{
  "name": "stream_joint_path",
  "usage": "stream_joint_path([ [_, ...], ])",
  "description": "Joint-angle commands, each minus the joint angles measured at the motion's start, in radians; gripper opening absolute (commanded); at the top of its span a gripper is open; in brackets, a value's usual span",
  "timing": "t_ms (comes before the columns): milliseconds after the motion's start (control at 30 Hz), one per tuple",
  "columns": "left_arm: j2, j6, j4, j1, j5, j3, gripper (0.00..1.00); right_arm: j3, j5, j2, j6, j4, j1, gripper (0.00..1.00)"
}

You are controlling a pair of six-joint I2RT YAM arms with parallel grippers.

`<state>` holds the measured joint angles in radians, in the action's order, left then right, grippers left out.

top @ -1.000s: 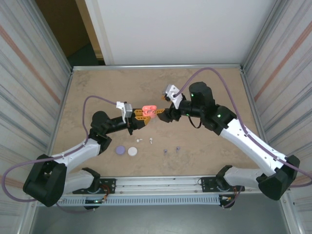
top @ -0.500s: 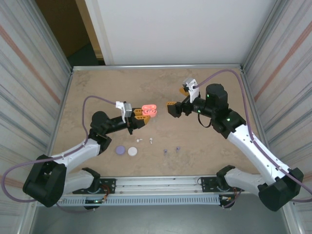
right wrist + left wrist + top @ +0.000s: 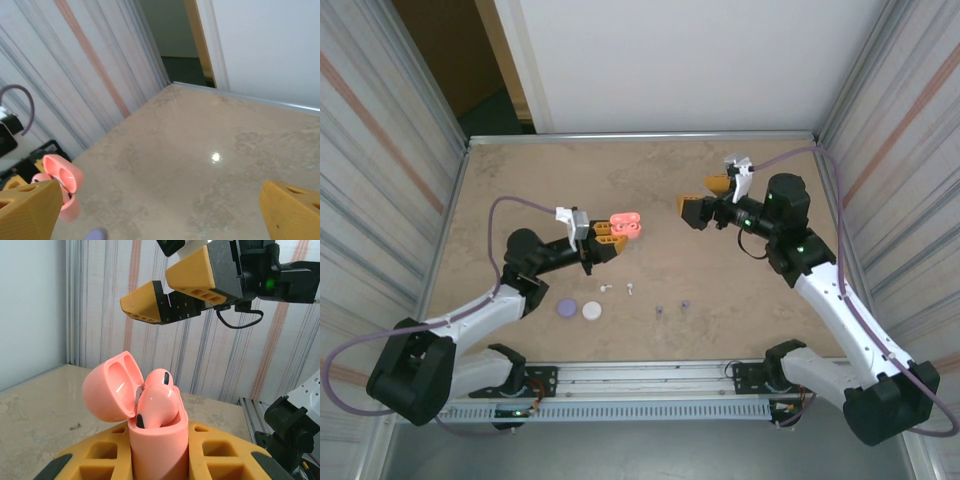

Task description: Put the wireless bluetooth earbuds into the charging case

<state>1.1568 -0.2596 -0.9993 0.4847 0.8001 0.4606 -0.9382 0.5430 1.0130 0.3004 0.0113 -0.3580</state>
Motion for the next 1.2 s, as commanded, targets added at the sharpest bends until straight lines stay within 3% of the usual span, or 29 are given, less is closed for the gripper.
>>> stream_joint_path([
  [0,-0.024,-0.014,-0.042,0.006,-0.015,0.062,0.0,0.015,0.083,-0.019,0.12,0.089,0.029,1.0],
  [300,0.05,-0.082,0.005,-0.034,0.018,0.241,0.0,0.039,0.141,-0.046,0.352,0.251,0.168,1.0],
  [633,0.123,-0.136,0.011,-0.08,0.115,0.413,0.0,0.014,0.164,-0.03,0.447,0.361,0.188,1.0],
  [933,0.126,-0.157,-0.164,-0.077,0.141,0.318,0.0,0.025,0.194,0.032,0.459,0.439,0.071,1.0],
  [1167,0.196,-0.232,-0.34,-0.071,0.149,0.302,0.0,-0.041,0.216,0.091,0.396,0.371,-0.031,1.0],
])
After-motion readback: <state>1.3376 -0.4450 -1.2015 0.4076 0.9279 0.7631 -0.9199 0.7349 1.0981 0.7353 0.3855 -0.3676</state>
